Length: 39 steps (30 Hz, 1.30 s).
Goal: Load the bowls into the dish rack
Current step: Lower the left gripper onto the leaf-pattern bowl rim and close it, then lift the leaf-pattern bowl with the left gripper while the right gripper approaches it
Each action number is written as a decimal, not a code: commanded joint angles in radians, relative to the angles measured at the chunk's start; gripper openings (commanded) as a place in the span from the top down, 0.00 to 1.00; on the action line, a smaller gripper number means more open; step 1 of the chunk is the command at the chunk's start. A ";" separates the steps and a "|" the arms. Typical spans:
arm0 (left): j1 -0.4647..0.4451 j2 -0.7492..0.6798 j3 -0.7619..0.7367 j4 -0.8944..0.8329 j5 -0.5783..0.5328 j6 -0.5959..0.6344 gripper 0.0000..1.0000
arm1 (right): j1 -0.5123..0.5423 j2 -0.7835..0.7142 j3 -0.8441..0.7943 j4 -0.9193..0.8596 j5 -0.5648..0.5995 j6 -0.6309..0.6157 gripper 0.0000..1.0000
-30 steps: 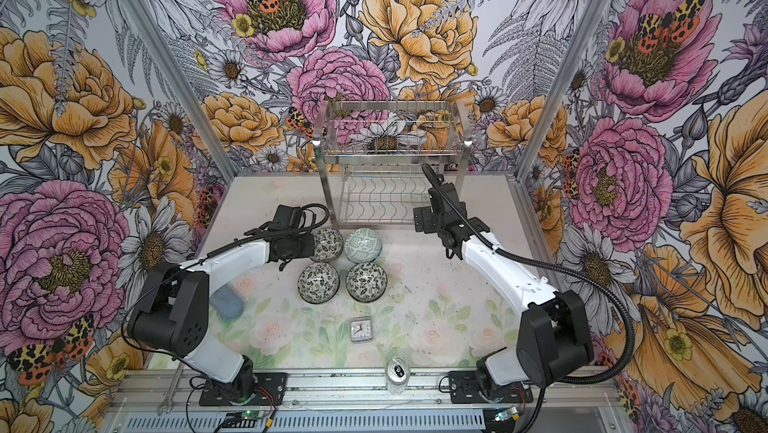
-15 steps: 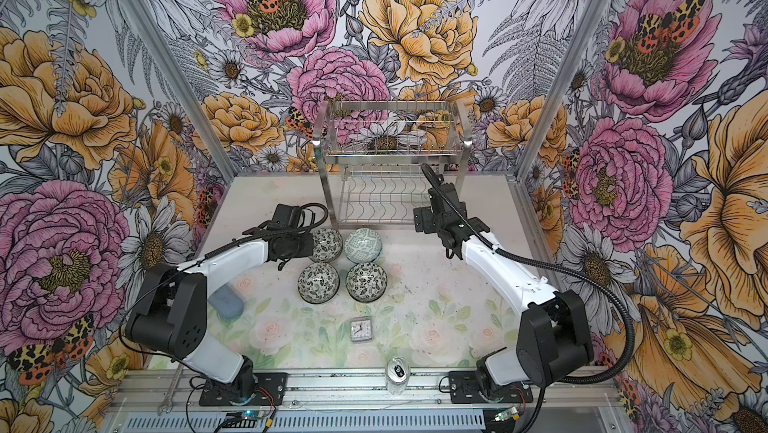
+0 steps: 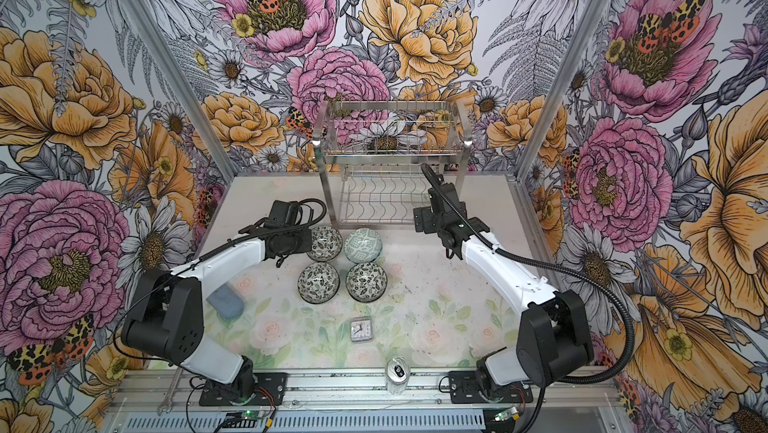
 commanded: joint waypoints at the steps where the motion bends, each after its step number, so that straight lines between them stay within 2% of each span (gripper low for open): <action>1: 0.016 -0.023 0.017 -0.001 -0.035 0.006 1.00 | 0.008 0.012 0.028 0.001 0.010 -0.014 0.01; 15: 0.020 -0.076 0.072 -0.001 -0.036 0.014 1.00 | 0.009 -0.004 0.033 -0.001 -0.019 -0.021 0.01; 23: 0.001 -0.157 0.119 -0.038 -0.038 0.043 1.00 | 0.010 -0.047 0.033 -0.021 -0.057 -0.013 0.01; 30: -0.117 -0.259 0.101 -0.044 -0.059 0.123 1.00 | 0.045 -0.114 0.049 -0.084 -0.135 -0.008 0.01; 34: -0.163 -0.263 0.111 -0.019 -0.059 0.104 1.00 | 0.068 -0.139 0.059 -0.092 -0.158 0.013 0.01; 39: -0.225 -0.231 0.112 0.104 -0.040 0.066 1.00 | 0.125 -0.134 0.099 -0.084 -0.183 0.071 0.02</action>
